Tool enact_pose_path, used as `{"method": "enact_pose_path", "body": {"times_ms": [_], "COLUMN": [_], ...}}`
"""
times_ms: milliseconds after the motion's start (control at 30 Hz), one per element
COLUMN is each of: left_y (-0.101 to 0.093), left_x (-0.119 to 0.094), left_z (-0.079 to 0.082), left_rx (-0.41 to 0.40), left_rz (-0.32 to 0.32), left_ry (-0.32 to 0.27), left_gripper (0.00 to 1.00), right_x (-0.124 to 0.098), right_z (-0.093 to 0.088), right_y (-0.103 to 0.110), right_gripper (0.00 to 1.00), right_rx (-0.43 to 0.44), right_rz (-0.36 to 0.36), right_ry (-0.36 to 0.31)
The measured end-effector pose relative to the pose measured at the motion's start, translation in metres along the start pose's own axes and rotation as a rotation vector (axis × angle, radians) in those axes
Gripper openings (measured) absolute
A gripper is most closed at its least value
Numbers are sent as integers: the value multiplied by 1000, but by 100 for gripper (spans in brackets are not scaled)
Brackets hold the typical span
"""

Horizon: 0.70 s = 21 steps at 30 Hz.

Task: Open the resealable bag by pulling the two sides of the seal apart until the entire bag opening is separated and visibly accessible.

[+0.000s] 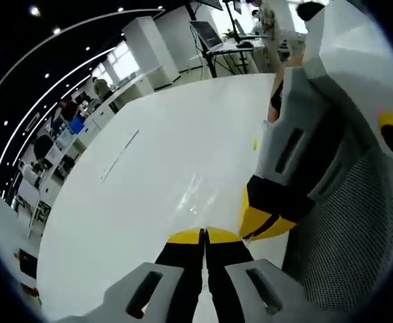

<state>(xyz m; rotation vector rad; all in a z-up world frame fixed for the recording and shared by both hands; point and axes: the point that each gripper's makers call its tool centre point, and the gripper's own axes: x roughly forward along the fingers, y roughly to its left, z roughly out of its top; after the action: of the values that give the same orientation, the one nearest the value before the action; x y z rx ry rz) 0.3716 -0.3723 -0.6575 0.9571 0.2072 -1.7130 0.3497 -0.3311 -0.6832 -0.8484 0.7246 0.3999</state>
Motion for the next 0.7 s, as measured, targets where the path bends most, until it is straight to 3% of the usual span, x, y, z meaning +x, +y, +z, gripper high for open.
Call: {"method": "enact_pose_path", "body": {"times_ms": [200,467,700], "left_y": [16,30,40], "left_x": [-4,-9,-8], "left_z": [16,42,52], "left_rx": [12,135,189], "left_rz": [67,164,185], "left_ry": [-52,-87,-97], "left_gripper": [0,0,0], "right_x": [-1,-3,-5], "right_z": [-5,-14,-21], "right_y": [-1,3,4], "right_gripper": [0,0,0], "right_rx": [17,35,80], "right_rz": [-11,-3,13], "right_ry": [20,42,51]}}
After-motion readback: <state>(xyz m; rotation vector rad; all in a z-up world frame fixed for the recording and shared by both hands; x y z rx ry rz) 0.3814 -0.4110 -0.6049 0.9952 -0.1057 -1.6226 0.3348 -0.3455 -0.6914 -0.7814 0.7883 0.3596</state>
